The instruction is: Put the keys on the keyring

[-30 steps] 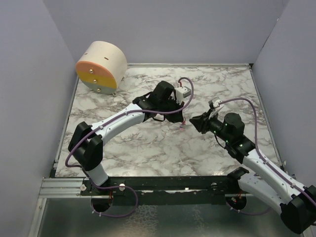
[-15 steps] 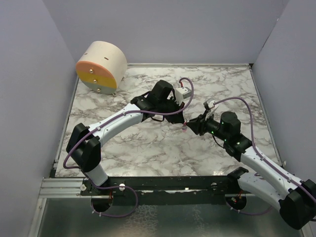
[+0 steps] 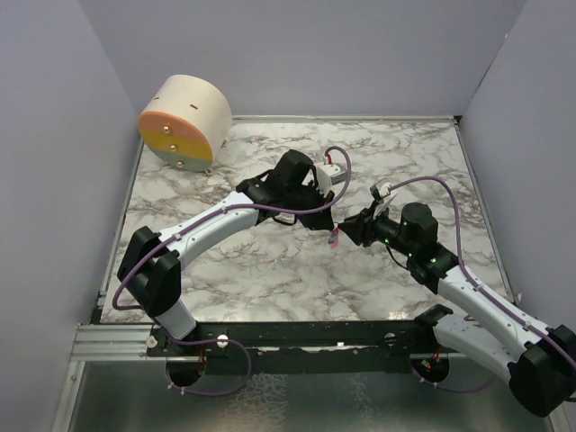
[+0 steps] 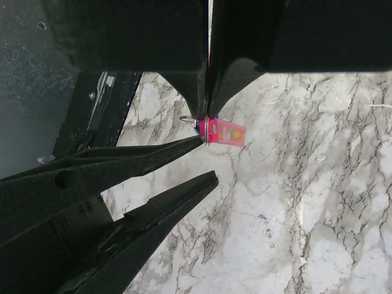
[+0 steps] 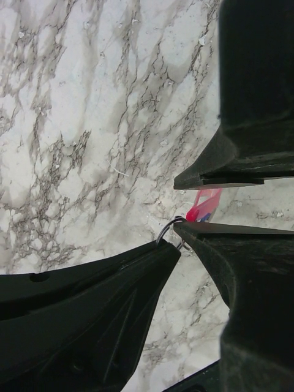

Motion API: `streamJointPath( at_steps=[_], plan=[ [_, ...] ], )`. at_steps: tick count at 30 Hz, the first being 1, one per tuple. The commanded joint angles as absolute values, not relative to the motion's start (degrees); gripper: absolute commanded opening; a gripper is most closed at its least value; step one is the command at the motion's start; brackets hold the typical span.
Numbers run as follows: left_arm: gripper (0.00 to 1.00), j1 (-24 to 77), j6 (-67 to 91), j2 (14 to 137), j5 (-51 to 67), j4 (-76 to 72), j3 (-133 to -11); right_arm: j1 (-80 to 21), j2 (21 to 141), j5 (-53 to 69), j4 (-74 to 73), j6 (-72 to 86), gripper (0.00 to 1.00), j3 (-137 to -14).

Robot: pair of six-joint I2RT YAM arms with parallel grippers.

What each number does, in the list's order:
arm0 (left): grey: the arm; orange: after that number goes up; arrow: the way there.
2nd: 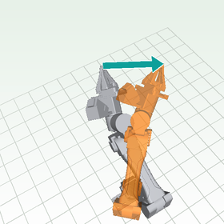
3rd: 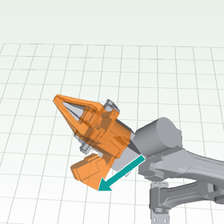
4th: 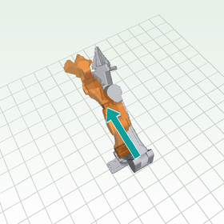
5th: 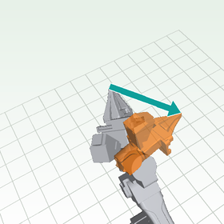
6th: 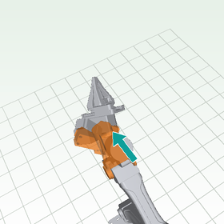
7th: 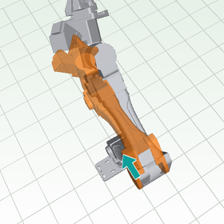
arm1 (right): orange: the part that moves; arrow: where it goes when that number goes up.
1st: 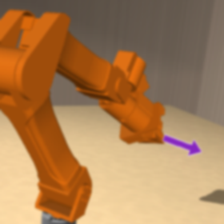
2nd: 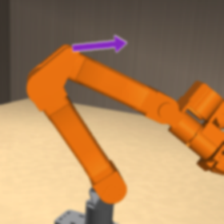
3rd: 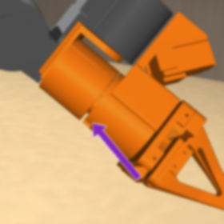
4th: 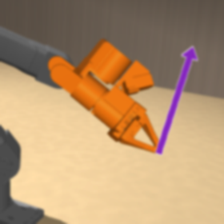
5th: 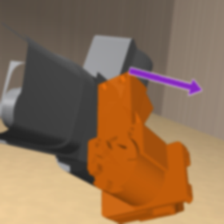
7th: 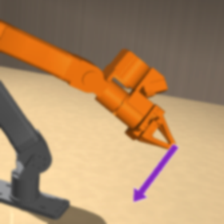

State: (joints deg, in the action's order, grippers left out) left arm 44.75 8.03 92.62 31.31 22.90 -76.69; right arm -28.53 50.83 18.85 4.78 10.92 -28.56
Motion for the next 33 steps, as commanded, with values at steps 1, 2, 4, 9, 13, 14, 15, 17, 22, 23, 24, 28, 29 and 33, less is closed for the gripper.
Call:
streamJointPath(
  at_steps=[1,2,4,9,13,14,15,17,22,23,24,28,29,33],
  plan=[
    [0.0,45.1,7.1,90.7,33.7,23.1,-76.2,-28.4,50.2,19.8,7.4,11.5,0.28,-30.4],
    [0.0,45.1,7.1,90.7,33.7,23.1,-76.2,-28.4,50.5,19.9,7.4,11.5,0.28,-30.5],
    [0.0,45.2,7.1,90.7,33.8,23.1,-76.4,-28.5,50.9,20.1,7.5,11.4,0.28,-30.6],
    [0.0,45.5,7.2,91.0,33.8,23.2,-77.2,-28.4,52.0,21.2,8.0,11.4,0.28,-30.8],
    [0.0,45.7,7.2,91.3,33.9,23.2,-77.8,-28.5,52.3,21.8,8.1,11.6,0.28,-31.1],
    [0.0,45.7,7.3,91.3,33.9,23.2,-77.9,-28.5,52.4,21.9,8.2,11.7,0.28,-31.0],
    [0.0,45.8,7.3,91.4,33.9,23.2,-77.9,-28.4,52.5,21.9,8.2,11.7,0.28,-31.1],
    [0.0,45.8,7.6,92.1,33.6,23.2,-79.4,-28.4,52.7,23.2,8.3,11.8,0.27,-31.1],
    [0.0,45.9,8.1,93.0,33.4,23.2,-80.4,-28.5,52.5,23.4,8.2,11.8,0.27,-30.9],
    [0.0,45.9,8.2,93.2,33.2,23.2,-80.5,-28.5,52.5,23.4,8.1,11.8,0.28,-30.9],
    [0.0,45.9,8.3,93.3,33.2,23.2,-80.6,-28.5,52.4,23.3,8.2,11.8,0.28,-30.8],
    [0.0,45.9,8.3,93.6,33.3,23.2,-80.9,-28.5,52.2,22.8,7.9,11.7,0.27,-30.9],
    [0.0,46.0,8.4,93.7,33.5,23.2,-80.9,-28.5,52.2,22.4,8.0,11.6,0.27,-30.9],
    [0.0,46.4,8.2,93.5,33.7,23.2,-80.7,-28.5,52.2,21.9,7.9,11.5,0.22,-31.1]
  ],
)
